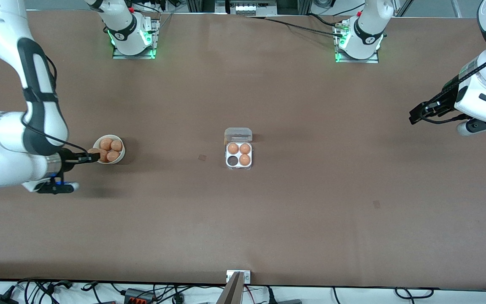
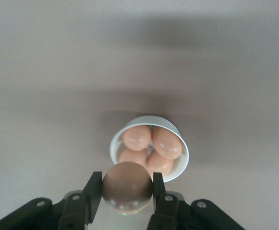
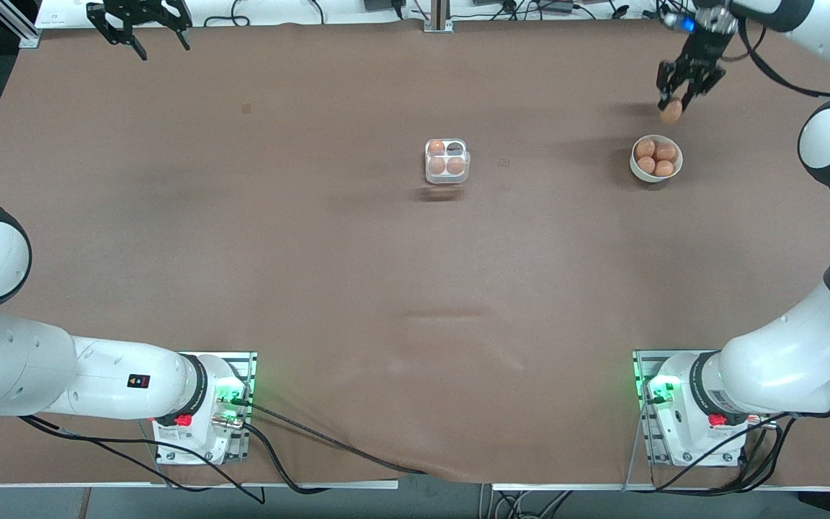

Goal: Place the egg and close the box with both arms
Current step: 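Lift the egg and carry it over the empty box slot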

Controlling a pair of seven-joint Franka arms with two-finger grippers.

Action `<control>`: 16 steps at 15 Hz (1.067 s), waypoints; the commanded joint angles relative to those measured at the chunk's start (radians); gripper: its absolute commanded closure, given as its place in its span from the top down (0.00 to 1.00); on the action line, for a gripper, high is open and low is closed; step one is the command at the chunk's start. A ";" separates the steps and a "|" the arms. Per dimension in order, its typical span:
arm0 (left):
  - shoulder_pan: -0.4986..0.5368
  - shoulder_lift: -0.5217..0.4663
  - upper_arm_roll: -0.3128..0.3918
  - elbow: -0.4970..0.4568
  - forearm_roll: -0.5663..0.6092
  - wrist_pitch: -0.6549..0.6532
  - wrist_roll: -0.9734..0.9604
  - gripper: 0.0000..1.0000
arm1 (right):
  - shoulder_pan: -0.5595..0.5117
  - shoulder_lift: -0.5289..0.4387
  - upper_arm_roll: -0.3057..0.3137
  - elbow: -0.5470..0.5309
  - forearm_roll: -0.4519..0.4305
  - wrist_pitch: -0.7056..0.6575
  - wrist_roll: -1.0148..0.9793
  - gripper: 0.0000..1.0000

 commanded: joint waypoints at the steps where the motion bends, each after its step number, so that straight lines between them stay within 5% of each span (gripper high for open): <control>1: 0.008 0.003 0.001 0.013 0.009 -0.014 0.026 0.32 | 0.057 0.009 0.041 0.094 0.009 -0.027 -0.014 0.01; 3: 0.008 0.001 -0.001 0.017 0.010 -0.014 0.026 0.13 | 0.148 0.012 0.046 0.107 0.008 0.060 0.007 0.00; 7: 0.008 0.003 -0.001 0.025 0.009 -0.032 0.023 0.03 | 0.293 0.026 0.046 0.107 0.006 0.234 0.073 0.00; 16: 0.008 0.003 -0.001 0.025 0.009 -0.032 0.023 0.01 | 0.501 0.110 0.041 0.107 0.002 0.461 0.421 0.00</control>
